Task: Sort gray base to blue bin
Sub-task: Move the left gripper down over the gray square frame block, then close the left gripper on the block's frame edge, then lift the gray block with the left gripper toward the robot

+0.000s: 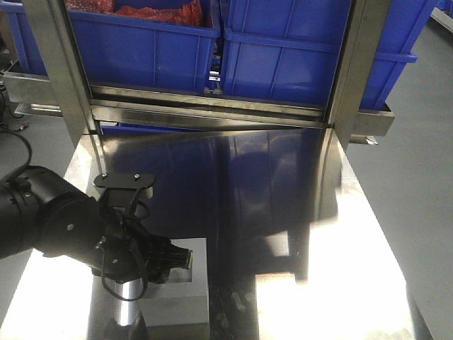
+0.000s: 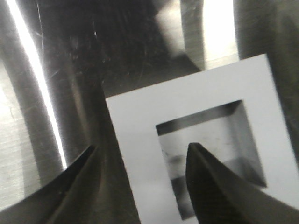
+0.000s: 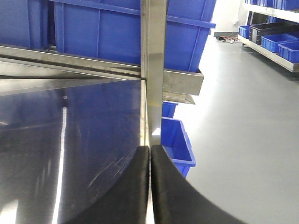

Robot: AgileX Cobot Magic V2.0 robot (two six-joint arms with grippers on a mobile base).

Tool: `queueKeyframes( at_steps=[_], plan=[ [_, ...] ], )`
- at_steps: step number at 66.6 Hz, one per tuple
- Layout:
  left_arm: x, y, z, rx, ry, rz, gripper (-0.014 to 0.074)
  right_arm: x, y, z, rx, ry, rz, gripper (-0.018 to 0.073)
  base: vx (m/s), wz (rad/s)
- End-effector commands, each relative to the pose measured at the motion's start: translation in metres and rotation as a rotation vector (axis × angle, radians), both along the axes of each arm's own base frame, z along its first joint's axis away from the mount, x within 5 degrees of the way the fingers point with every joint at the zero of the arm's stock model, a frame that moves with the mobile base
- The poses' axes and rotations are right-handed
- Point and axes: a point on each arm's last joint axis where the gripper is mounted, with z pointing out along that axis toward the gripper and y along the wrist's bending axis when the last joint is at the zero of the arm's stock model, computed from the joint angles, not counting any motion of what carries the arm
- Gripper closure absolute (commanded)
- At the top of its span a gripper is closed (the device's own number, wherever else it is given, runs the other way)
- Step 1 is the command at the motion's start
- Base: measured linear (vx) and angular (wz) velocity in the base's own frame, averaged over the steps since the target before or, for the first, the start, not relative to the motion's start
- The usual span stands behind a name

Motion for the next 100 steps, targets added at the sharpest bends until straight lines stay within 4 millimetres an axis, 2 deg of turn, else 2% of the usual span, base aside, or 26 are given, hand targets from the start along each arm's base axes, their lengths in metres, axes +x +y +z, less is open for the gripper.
queueKeyframes(
  at_steps=[1,20,26,35,49,67,77,92,100],
  plan=[
    [0.004,-0.006,0.016,-0.058,-0.061,0.010,0.0199,0.000,0.000,0.006,-0.021,-0.080,0.003,0.0564,0.00,0.00],
    [0.003,-0.005,0.015,-0.039,-0.044,0.007,0.0207,0.000,0.000,0.006,-0.021,-0.083,0.003,0.0564,0.00,0.00],
    [0.002,-0.004,0.014,-0.037,-0.041,0.007,0.0244,0.000,0.000,0.006,-0.021,-0.083,0.003,0.0564,0.00,0.00],
    [0.002,-0.004,0.014,-0.032,-0.039,0.000,0.0360,0.000,0.000,0.006,-0.021,-0.083,0.003,0.0564,0.00,0.00],
    [0.003,-0.005,0.015,-0.033,-0.055,-0.019,0.0608,0.000,0.000,0.006,-0.021,-0.083,0.003,0.0564,0.00,0.00],
    [0.005,-0.006,0.020,-0.060,-0.113,-0.025,0.0605,0.000,0.000,0.006,-0.021,-0.083,0.003,0.0564,0.00,0.00],
    [0.003,-0.002,0.037,-0.080,-0.201,-0.044,0.0605,0.000,0.000,0.006,-0.021,-0.083,0.003,0.0564,0.00,0.00],
    [-0.010,0.012,0.082,-0.134,-0.404,-0.076,0.0604,0.000,0.000,0.006,-0.021,-0.083,0.003,0.0564,0.00,0.00],
    [-0.025,0.023,0.104,-0.191,-0.553,-0.096,0.0605,0.000,0.000,0.006,-0.021,-0.080,0.003,0.0564,0.00,0.00]
  ],
)
